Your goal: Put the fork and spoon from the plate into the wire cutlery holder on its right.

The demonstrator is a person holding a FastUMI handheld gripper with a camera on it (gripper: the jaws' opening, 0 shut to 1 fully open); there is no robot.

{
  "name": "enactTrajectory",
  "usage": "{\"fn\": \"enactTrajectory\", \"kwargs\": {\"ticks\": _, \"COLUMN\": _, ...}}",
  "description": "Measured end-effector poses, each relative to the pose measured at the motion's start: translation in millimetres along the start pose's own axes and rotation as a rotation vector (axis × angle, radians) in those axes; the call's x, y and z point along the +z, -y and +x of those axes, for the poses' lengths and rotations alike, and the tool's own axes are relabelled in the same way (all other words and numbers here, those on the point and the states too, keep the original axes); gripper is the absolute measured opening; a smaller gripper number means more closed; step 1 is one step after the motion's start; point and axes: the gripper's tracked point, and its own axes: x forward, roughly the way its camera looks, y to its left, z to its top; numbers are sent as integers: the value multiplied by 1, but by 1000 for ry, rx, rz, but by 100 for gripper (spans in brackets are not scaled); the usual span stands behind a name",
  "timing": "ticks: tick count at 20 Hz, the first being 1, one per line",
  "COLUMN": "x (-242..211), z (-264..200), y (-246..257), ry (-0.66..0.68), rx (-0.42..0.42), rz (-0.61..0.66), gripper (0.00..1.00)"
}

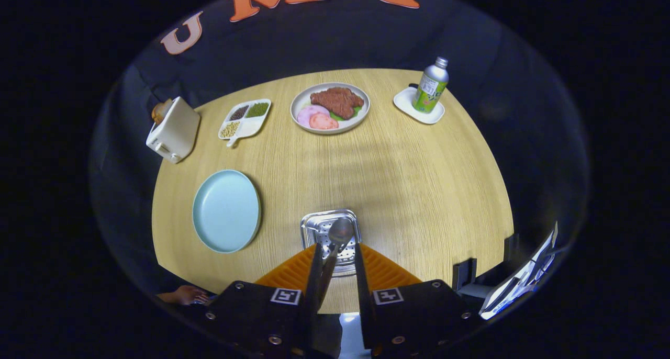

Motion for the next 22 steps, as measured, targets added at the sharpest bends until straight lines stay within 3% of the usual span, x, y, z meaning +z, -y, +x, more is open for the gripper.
{"fn": "enactTrajectory", "kwargs": {"ticks": 4, "x": 56, "z": -28, "y": -7, "ry": 236, "rx": 28, "rz": -3, "gripper": 69}}
{"fn": "enactTrajectory", "kwargs": {"ticks": 7, "x": 107, "z": -66, "y": -16, "ry": 463, "rx": 71, "rz": 21, "gripper": 83}}
{"fn": "enactTrajectory", "kwargs": {"ticks": 13, "x": 166, "z": -172, "y": -30, "ry": 833, "rx": 135, "rz": -8, "gripper": 91}}
{"fn": "enactTrajectory", "kwargs": {"ticks": 18, "x": 204, "z": -256, "y": -32, "ry": 1144, "rx": 69, "rz": -90, "gripper": 92}}
{"fn": "enactTrajectory", "kwargs": {"ticks": 22, "x": 209, "z": -289, "y": -29, "ry": 1273, "rx": 28, "rz": -115, "gripper": 93}}
